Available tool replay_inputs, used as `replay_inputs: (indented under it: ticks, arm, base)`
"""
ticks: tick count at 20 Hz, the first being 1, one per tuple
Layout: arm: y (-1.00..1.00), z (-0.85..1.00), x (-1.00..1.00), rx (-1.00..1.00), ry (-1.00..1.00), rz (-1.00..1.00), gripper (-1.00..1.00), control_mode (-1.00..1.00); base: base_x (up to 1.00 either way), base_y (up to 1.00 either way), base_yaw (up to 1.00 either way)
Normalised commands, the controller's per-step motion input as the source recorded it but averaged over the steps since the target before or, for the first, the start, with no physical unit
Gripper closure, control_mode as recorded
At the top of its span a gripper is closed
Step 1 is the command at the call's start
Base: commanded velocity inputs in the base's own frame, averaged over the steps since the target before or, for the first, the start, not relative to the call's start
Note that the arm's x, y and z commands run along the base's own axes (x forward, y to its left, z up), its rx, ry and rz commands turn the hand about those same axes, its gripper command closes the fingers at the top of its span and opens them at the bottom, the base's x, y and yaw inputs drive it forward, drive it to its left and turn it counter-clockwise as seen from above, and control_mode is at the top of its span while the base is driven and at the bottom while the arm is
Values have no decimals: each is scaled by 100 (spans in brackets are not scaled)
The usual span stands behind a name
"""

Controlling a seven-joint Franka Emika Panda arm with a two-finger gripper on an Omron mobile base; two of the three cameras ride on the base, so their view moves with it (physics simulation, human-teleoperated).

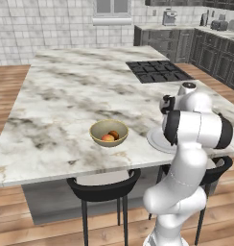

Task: Take the fruits from the plate on the dining counter and place two fruits in each bowl.

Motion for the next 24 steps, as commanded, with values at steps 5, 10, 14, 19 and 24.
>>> replay_inputs:
  ticks: [5, 10, 14, 19, 24]
  arm:
    - [-39, 25, -17, -9, -30, -17, 100, -100]
    - [-53, 23, 0, -1, -9, -22, 100, -100]
    - [-60, 52, 0, 0, 10, -20, 100, -100]
    - [-40, 36, 4, 1, 10, -7, 100, -100]
    - [-21, -42, 7, 0, 7, 0, 100, -100]
  base:
    - [0, 0, 0]
    - [0, 0, 0]
    - [0, 0, 0]
    - [0, 0, 0]
    - [0, 0, 0]
